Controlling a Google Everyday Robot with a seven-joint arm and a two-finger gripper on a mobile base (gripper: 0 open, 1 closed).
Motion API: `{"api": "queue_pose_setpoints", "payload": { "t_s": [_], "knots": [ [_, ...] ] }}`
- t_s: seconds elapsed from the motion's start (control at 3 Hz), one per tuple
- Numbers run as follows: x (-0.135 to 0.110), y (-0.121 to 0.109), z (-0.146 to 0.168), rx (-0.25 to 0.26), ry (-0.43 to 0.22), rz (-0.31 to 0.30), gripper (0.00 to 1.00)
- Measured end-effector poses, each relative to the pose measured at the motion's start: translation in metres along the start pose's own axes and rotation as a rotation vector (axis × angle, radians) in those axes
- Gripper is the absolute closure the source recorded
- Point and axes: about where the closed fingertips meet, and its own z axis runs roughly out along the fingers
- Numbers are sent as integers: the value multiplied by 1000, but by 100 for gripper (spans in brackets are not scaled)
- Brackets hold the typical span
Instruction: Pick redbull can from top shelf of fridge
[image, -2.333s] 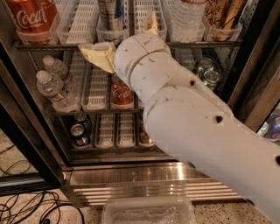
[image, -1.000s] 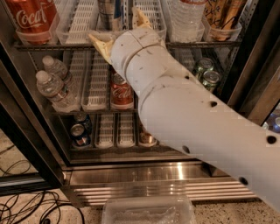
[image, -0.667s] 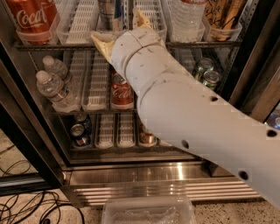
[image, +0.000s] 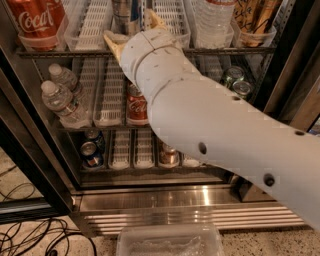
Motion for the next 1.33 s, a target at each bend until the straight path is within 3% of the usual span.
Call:
{"api": "queue_pose_setpoints", "payload": {
  "t_s": [1.33],
  "knots": [
    [-2, -1, 32, 29, 11, 21, 43]
  ]
}}
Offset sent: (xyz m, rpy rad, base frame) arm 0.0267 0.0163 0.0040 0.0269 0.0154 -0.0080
